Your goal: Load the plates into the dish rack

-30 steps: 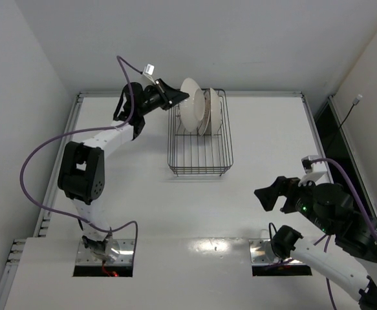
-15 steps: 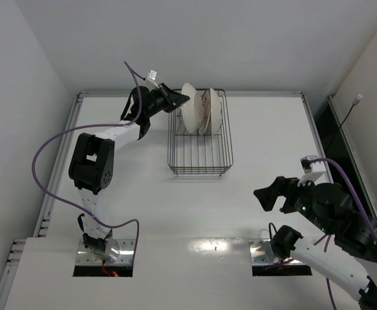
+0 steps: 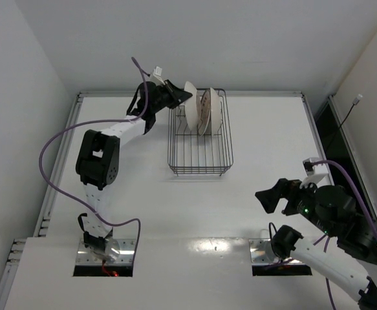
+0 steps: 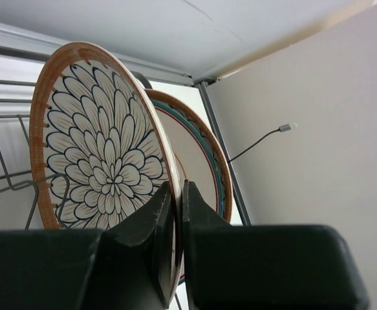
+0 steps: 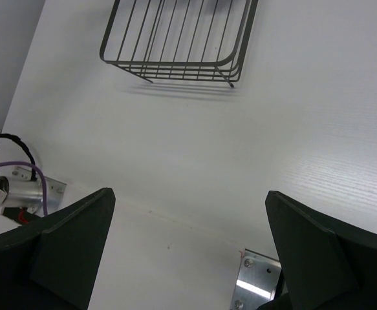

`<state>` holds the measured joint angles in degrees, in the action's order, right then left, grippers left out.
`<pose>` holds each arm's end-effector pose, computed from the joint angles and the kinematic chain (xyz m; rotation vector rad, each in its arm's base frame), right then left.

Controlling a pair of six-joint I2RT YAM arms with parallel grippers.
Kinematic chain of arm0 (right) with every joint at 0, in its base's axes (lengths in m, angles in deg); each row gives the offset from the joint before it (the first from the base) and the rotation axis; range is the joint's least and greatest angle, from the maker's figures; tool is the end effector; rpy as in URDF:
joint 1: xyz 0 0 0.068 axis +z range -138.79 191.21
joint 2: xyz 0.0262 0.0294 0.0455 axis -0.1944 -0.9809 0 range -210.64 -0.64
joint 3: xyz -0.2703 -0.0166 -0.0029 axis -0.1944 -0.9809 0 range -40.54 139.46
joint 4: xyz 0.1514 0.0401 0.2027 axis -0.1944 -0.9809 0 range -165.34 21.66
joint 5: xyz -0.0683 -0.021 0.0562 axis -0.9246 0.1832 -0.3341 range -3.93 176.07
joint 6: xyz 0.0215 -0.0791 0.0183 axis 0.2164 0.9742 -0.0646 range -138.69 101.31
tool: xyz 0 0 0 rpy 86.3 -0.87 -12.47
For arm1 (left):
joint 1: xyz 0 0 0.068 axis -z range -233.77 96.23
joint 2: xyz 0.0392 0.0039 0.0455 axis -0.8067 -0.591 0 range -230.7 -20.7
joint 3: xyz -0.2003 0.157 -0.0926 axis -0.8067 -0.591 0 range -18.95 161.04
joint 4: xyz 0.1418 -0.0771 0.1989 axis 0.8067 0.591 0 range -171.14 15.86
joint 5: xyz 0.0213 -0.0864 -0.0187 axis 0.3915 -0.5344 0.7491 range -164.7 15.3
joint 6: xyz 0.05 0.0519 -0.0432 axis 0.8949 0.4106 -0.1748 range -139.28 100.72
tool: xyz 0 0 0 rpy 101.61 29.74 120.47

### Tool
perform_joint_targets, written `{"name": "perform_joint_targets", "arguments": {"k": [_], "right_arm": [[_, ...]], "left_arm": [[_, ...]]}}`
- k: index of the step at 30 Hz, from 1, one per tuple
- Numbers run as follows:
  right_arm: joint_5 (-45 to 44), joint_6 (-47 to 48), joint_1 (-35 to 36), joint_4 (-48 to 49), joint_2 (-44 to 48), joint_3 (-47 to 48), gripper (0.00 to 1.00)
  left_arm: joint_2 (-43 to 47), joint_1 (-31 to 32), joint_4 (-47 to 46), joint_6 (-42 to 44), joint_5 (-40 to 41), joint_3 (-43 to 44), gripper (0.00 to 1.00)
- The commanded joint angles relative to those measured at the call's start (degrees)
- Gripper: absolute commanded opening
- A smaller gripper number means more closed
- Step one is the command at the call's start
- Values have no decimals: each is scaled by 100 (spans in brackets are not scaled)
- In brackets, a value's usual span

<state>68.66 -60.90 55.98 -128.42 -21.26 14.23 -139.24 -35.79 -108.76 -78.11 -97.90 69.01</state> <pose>0.0645 0.0330 0.3267 0.1510 2.0585 0.6565 0.4887 -0.1890 0.2662 -0.2936 1.7750 -1.3257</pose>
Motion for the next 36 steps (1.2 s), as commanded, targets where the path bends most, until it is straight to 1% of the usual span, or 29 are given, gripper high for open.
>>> {"name": "perform_joint_targets", "arguments": {"k": [1,8,13,19,20,23,26,27,29,31,32,34,35,36], "right_arm": [[71,-129,31,-31,76,140,100],[124,-182,31,-145,181,193,100],[176,-234,31,-198,234,193,100],[176,-234,31,-250,287,245,100],[176,-234,31,-250,287,245,100],[229,-287,31,-303,348,245,100],[229,-287,31,-303,348,245,100],[229,-287,31,-355,348,245,100],[229,-287,31,-356,401,245,100],[229,-287,31,-356,401,245,100],[229,-287,31,-356,401,245,100],[229,-287,31,-356,401,245,100],[229,-287,31,-356,401,245,100],[229,-287,31,-356,401,245,100]], "left_arm": [[86,101,-859,82,-35,590,0],[-20,215,-525,328,-88,731,0],[42,215,-131,723,-88,731,0],[94,215,221,934,-88,845,11],[94,215,274,1004,-36,845,17],[94,268,397,1066,-35,845,24],[147,268,528,1198,-35,845,26],[147,268,529,1198,-35,845,32],[208,268,599,1259,-35,845,39],[270,268,600,1260,-35,845,44],[270,268,687,1329,-35,897,44],[349,268,819,1392,-88,898,48],[410,268,924,1444,-88,898,53],[411,268,977,1514,-149,898,54]]}}
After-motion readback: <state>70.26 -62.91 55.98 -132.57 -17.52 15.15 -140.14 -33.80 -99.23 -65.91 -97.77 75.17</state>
